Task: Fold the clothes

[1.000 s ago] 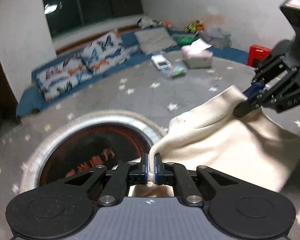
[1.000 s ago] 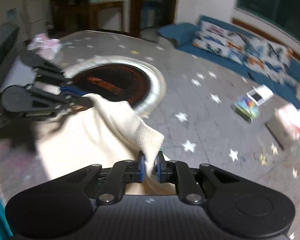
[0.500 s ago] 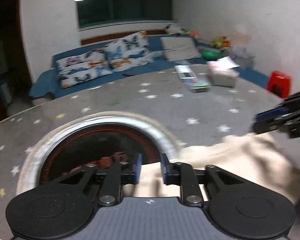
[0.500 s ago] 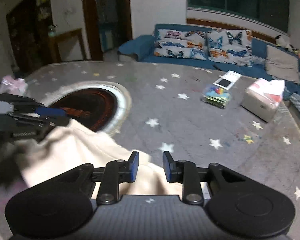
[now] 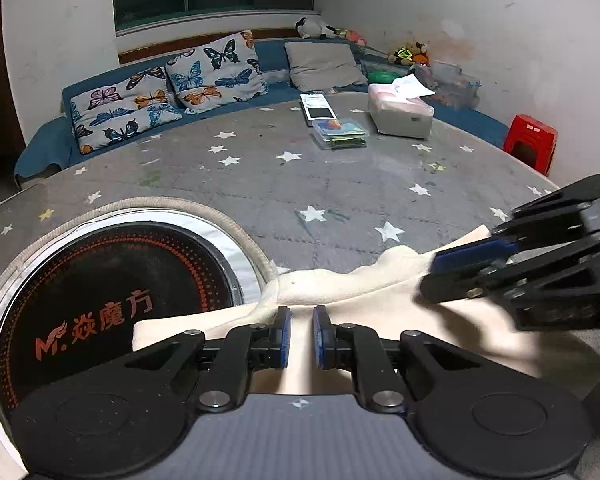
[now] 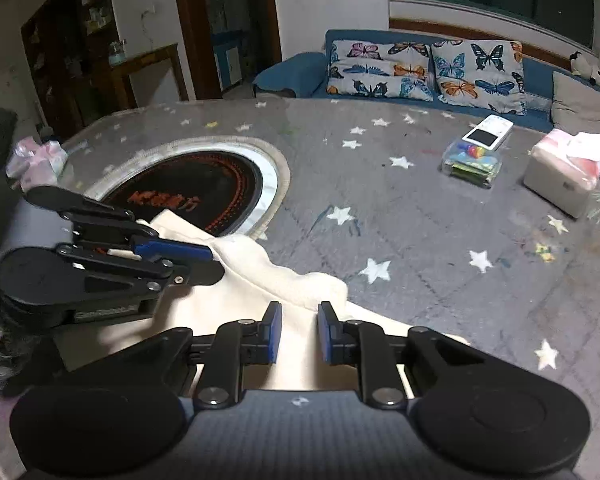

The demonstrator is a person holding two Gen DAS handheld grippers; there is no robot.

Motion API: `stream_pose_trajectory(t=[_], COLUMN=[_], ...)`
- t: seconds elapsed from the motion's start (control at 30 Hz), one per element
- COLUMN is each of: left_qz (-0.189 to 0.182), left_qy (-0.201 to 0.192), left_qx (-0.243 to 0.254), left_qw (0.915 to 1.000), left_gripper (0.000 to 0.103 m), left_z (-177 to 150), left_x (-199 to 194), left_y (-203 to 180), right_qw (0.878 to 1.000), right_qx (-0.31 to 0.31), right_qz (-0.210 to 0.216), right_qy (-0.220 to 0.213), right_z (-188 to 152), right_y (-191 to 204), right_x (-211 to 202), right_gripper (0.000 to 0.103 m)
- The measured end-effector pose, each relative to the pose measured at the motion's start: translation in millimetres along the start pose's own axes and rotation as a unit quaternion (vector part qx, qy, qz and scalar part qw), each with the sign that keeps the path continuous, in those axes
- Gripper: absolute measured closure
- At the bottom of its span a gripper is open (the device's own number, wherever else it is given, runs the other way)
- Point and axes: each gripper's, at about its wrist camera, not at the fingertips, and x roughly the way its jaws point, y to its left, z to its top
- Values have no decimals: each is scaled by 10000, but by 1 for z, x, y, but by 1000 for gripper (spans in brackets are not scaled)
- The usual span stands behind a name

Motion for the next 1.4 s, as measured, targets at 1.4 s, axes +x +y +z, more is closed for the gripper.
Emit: stream_pose_trajectory(t=[1.4], left_qz=[172], left_qy=[-434], left_qx=[-119], left_qw=[9988], left_gripper=[87], left_z=[-62], left_x=[-97], left_y=[-8], right_qw=[9942], right_qx=[-1074], right_qz=[90], right_qy=[29], right_z=[-51], right_y=[36], right_x=[-69], right_gripper=[85])
